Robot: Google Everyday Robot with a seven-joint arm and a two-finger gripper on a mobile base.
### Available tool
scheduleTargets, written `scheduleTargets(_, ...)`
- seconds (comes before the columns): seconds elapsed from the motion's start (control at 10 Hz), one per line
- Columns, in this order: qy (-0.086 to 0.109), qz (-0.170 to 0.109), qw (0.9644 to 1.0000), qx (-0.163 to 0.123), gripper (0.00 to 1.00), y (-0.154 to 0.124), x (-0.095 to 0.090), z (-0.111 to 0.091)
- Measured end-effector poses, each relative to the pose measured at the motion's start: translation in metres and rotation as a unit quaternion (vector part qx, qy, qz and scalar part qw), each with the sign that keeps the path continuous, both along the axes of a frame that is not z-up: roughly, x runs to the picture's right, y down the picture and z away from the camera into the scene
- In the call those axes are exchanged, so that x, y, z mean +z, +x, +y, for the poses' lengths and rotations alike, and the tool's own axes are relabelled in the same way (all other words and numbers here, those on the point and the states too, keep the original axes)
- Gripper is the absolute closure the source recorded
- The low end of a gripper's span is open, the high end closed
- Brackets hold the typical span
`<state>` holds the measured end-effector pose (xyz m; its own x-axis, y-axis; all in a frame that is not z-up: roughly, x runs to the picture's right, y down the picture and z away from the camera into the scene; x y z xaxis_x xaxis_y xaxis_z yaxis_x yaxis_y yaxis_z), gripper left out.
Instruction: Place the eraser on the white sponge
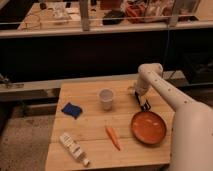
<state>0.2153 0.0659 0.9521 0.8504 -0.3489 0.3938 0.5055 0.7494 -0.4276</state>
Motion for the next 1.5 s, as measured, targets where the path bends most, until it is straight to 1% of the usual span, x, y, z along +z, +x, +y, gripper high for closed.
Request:
scheduleTargets(0.5, 0.0, 0.0, 1.0, 0.0, 0.21, 0.0, 0.0, 0.0)
scheduleTargets(0.6, -0.001, 0.0, 1.0, 0.0, 0.28, 0.0001, -0.0002, 0.0002)
scheduleTargets(0.7, -0.004, 0.001, 1.0, -0.001, 0.38, 0.0008, -0.0013, 0.0015)
scheduleTargets(1.1, 0.0, 0.003, 1.0, 0.001, 0.8, 0.005, -0.0029, -0.0009)
scheduleTargets(1.2, 0.001, 0.005, 1.0, -0.001, 0.87, 0.0063, -0.0033, -0.0016)
scheduleTargets(1.3, 0.004, 0.003, 1.0, 0.001, 0.89, 0.0047, -0.0024, -0.0031)
scheduleTargets(1.4, -0.001, 0.002, 1.0, -0.001, 0.85, 0.0027, -0.0036, -0.0013)
scheduleTargets(1.5, 0.0, -0.001, 1.0, -0.002, 0.76, 0.0003, -0.0049, -0.0017)
